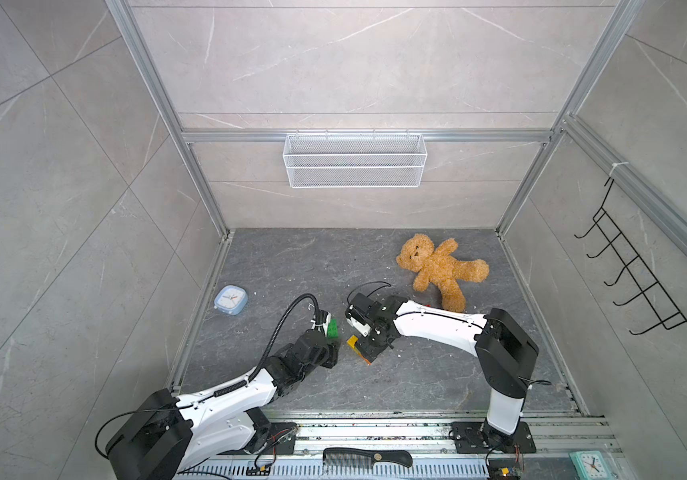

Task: Assemble a rectangle with lego
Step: Assemble the lego brick with the lego brick.

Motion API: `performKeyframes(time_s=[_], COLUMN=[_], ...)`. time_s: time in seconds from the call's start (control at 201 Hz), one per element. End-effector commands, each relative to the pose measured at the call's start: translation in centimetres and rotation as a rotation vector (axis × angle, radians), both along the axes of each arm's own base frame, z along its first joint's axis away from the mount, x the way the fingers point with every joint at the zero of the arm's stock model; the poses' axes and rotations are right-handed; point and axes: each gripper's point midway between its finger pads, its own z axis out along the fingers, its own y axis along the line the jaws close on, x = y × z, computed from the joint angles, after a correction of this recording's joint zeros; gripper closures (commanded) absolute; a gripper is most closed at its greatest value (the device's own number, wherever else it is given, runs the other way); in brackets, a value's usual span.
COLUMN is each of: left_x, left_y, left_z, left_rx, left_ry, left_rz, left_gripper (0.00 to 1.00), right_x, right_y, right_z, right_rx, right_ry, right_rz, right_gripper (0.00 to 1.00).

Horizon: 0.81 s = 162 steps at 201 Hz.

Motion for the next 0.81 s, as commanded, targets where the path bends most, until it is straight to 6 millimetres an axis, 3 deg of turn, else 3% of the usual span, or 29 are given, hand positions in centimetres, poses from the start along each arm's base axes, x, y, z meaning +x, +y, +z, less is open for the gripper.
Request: performKeyframes(time_s=[0.0, 0.803], left_x=[0.4, 0.6], left_y=[-0.3, -0.1], left_z=[0.9, 1.0], left_rx=[-0.025, -0.015], left_ry=[-0.031, -0.043], left_rz=[0.005, 0.002], left_gripper=[0.38, 0.38], right_x=[0.2, 0.3], right_y=[-0.5, -2.7], right_z=[-0.7, -3.0], right_rx=[-0.039, -0.174], right_ry=[0.009, 0.000], right_rz=[-0.014, -0.006], right_gripper=[0.60, 0.74])
